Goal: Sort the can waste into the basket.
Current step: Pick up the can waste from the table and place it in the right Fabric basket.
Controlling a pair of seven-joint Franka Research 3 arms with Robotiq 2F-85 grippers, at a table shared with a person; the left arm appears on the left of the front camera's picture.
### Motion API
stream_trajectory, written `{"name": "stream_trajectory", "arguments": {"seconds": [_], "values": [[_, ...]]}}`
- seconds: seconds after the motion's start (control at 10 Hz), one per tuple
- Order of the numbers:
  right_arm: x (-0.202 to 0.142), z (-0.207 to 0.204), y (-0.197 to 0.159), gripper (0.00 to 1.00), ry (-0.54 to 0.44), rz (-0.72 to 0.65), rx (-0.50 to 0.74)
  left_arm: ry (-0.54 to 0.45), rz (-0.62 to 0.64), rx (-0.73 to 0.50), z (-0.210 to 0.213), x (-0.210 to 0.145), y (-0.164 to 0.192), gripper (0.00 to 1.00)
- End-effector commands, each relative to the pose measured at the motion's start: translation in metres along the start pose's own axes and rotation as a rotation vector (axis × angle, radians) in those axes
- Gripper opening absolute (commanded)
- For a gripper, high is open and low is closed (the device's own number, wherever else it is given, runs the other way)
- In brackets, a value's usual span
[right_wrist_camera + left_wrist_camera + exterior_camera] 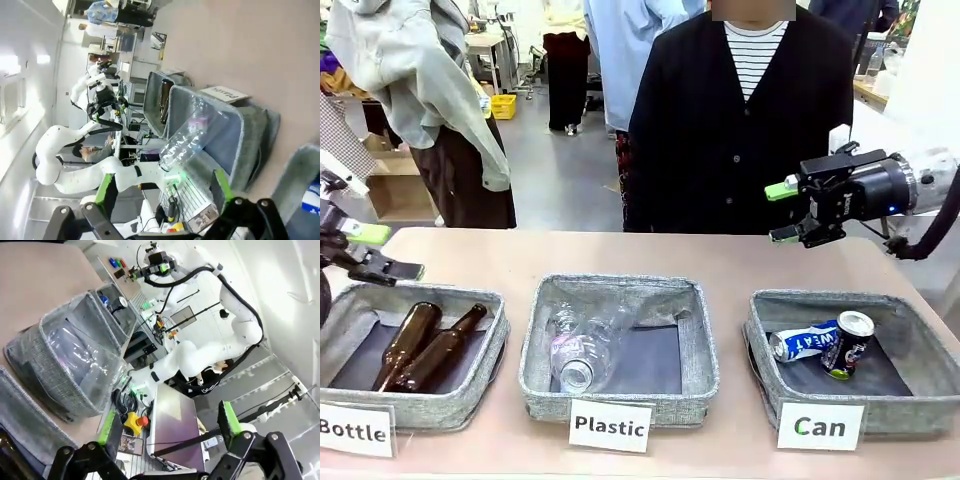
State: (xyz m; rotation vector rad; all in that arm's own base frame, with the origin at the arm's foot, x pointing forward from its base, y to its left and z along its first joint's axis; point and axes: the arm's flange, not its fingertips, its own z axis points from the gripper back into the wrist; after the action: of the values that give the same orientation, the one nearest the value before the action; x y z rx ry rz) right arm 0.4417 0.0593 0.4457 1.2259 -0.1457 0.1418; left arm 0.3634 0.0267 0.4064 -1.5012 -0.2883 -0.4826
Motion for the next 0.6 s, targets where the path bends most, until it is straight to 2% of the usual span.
{"name": "stream_trajectory", "arguments": {"seconds": [0.0,0.5], "values": [[-0.0102,-0.0012,0.0211,1.00,0.059,-0.015,0.029,-0.037,0.020,0.026,-0.0045,0.0005,-0.0245,1.00],[-0.0102,-0.0012,0.0211,1.00,0.059,-0.015,0.029,-0.037,0.020,0.026,-0.0045,0.0005,-0.0245,1.00]]}}
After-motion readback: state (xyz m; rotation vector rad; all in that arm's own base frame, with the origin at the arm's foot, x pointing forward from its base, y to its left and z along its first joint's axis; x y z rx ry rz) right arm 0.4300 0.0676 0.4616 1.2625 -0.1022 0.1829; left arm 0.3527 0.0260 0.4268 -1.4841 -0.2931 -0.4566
